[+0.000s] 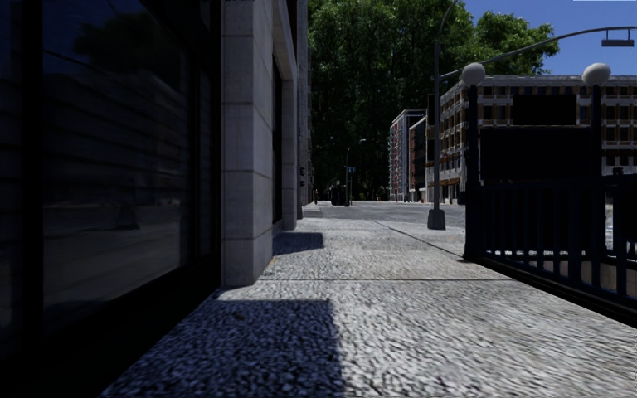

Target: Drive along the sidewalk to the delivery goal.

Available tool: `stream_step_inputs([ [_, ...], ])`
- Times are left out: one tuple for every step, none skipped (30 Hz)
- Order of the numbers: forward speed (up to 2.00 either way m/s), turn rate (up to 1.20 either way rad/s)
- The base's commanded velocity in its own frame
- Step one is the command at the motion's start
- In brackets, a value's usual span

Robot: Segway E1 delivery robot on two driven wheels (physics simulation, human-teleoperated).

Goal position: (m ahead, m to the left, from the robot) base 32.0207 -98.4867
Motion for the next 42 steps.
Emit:
stream_step_inputs([
  [2.00, 0.00],
  [2.00, 0.00],
  [2.00, 0.00],
  [2.00, 0.00],
  [2.00, 0.00],
  [2.00, 0.00],
  [2.00, 0.00],
  [2.00, 0.00],
  [2.00, 0.00],
  [2.00, 0.00],
  [2.00, 0.00],
  [2.00, 0.00],
  [1.89, 0.00],
  [1.52, 0.00],
  [1.17, 0.00],
  [0.92, 0.00],
  [0.84, 0.00],
  [0.81, 0.00],
  [0.81, 0.00],
  [0.79, 0.00],
  [0.77, 0.00],
  [0.77, 0.00],
  [0.77, 0.00],
  [0.77, 0.00],
  [0.77, 0.00],
  [0.77, 0.00],
  [0.77, 0.00],
  [0.77, 0.00],
  [0.77, 0.00],
  [0.77, 0.00],
  [0.77, 0.00],
  [0.77, 0.00],
  [0.77, 0.00],
  [0.66, 0.00],
  [0.54, 0.00],
  [0.54, 0.00],
  [0.50, 0.00],
  [0.49, 0.00],
  [0.49, 0.00],
  [0.49, 0.00],
  [0.49, 0.00],
  [0.51, 0.00],
])
